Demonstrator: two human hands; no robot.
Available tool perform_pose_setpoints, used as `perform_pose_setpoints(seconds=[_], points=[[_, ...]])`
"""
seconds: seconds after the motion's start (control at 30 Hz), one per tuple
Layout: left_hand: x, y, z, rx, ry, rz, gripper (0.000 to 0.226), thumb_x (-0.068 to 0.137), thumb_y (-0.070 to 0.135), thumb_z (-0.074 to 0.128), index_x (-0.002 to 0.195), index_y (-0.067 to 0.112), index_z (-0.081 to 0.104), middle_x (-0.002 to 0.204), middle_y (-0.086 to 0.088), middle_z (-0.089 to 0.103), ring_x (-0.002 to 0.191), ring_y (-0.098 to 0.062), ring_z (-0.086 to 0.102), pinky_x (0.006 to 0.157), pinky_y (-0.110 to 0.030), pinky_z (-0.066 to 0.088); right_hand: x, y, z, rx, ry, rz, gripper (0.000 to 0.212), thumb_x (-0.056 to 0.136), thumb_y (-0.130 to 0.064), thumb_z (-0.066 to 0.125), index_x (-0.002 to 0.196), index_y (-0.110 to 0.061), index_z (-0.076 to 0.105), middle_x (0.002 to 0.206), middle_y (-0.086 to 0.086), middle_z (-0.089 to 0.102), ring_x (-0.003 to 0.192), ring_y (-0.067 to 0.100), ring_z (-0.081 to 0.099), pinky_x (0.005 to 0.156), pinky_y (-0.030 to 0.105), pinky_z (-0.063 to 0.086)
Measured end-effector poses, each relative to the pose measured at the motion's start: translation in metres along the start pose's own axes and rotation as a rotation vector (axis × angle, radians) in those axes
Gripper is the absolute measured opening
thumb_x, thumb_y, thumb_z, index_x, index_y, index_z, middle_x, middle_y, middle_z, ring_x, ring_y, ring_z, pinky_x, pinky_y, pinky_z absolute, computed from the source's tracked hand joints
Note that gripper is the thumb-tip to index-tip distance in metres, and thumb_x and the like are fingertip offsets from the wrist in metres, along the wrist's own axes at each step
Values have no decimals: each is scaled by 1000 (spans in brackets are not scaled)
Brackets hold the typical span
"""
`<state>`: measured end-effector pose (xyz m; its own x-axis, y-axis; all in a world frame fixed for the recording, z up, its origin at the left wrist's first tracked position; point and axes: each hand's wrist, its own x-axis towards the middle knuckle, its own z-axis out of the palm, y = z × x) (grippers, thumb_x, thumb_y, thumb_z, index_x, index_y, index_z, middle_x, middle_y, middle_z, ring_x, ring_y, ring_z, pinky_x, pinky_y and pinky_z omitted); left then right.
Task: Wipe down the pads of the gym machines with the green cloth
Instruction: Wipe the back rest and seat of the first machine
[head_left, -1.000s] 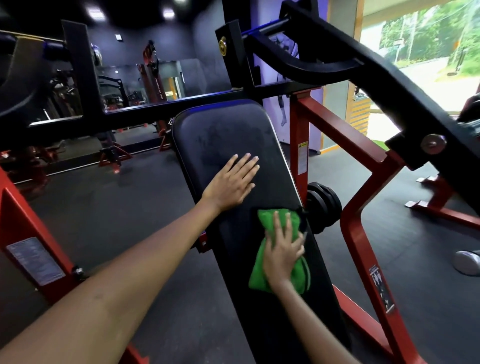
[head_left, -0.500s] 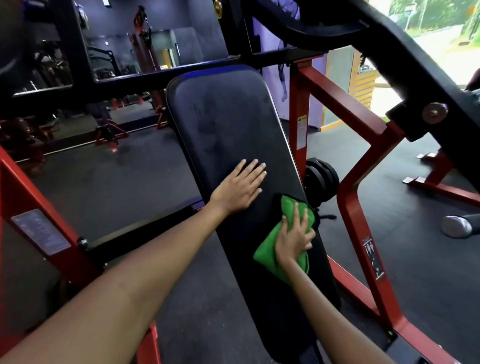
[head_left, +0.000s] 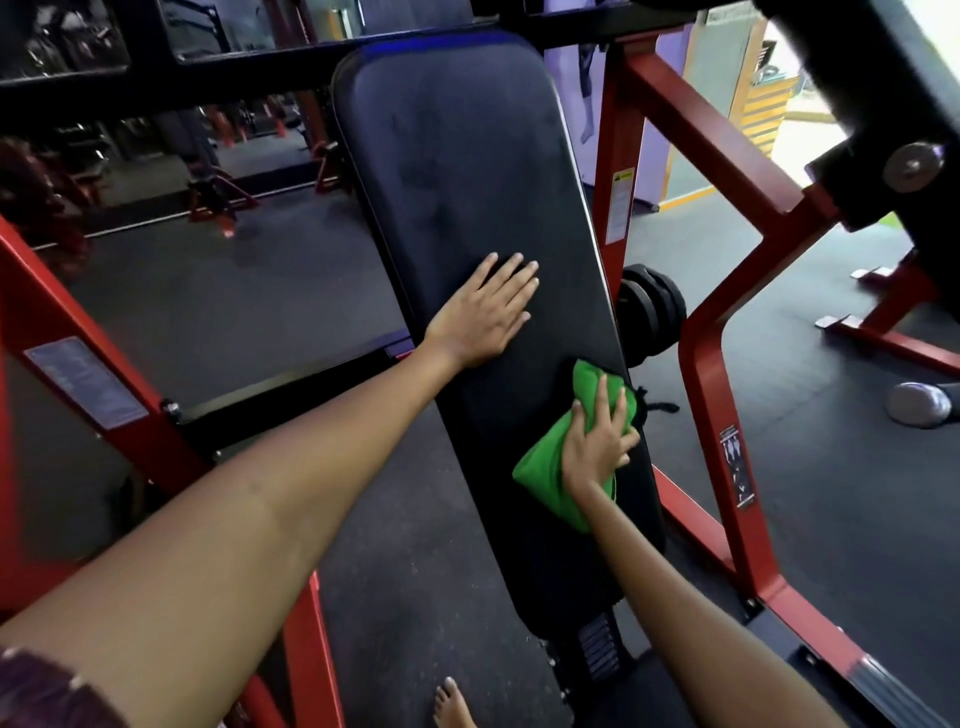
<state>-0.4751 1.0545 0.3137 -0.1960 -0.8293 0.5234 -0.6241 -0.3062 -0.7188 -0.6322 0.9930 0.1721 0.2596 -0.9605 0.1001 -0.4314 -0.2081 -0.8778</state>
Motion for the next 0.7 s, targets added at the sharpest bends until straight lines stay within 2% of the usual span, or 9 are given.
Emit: perform_pose_setpoints(seconds=[0.07, 0.17, 0.27, 0.33, 0.37, 0.43, 0.57, 0.63, 0.7], points=[[0, 1, 1, -3, -6, 8, 52, 97, 34, 24, 133, 12, 55, 141, -4, 51, 132, -21, 45, 110, -40, 33, 3, -22, 2, -40, 16, -96, 50, 98, -37, 46, 145, -40, 31, 157, -6, 21, 131, 37, 26, 103, 55, 28], [1, 2, 1, -17, -4, 9, 51, 97, 32, 26, 131, 11, 57, 139, -5, 52, 131, -22, 47, 110, -41, 32, -22, -33, 17, -89, 14, -349, 54, 93, -31, 54, 144, -37, 37, 154, 0, 31, 127, 41, 31, 100, 62, 32], [1, 0, -3, -2, -26, 9, 50, 97, 31, 26, 131, 11, 56, 140, -6, 52, 131, -23, 46, 110, -41, 33, -56, -1, 23, -227, -29, -700, 62, 82, -27, 50, 141, -37, 37, 150, 2, 34, 119, 38, 32, 92, 62, 37], [0, 1, -3, -12, -32, 16, 50, 98, 31, 26, 132, 11, 56, 140, -6, 51, 132, -23, 46, 110, -41, 34, -64, 36, 19, -302, -97, -808, 64, 79, -29, 45, 141, -40, 34, 151, -1, 32, 118, 36, 33, 92, 59, 38], [-1, 2, -2, -20, -28, 19, 50, 98, 31, 26, 132, 10, 55, 140, -6, 52, 131, -23, 46, 110, -41, 35, -62, 52, 15, -301, -107, -770, 64, 79, -29, 44, 141, -41, 34, 150, -1, 33, 118, 35, 33, 90, 59, 39], [-1, 4, -2, -37, -36, 27, 50, 97, 31, 25, 132, 10, 56, 139, -6, 52, 131, -23, 47, 109, -41, 36, -47, 67, 7, -218, -62, -548, 60, 85, -29, 47, 142, -41, 33, 150, 3, 37, 116, 35, 34, 87, 61, 42], [0, 3, -9, -52, -157, 11, 55, 98, 35, 20, 138, 9, 48, 147, -8, 43, 138, -25, 37, 114, -42, 26, -3, 27, 1, -77, -2, -171, 51, 96, -33, 51, 144, -39, 33, 155, 0, 28, 125, 38, 31, 99, 57, 31], [-3, 10, -10, -89, -216, 23, 60, 97, 40, 16, 142, 9, 41, 150, -9, 37, 141, -25, 31, 116, -43, 20, 8, 2, 3, -89, 50, -135, 50, 97, -35, 49, 144, -39, 34, 155, -1, 26, 126, 37, 31, 101, 56, 30], [-4, 13, -11, -83, -215, 53, 62, 96, 42, 17, 141, 9, 43, 149, -9, 39, 140, -26, 33, 115, -43, 21, 3, -10, 9, -94, 48, -191, 50, 96, -34, 50, 144, -38, 36, 155, 0, 29, 127, 40, 32, 101, 59, 31]])
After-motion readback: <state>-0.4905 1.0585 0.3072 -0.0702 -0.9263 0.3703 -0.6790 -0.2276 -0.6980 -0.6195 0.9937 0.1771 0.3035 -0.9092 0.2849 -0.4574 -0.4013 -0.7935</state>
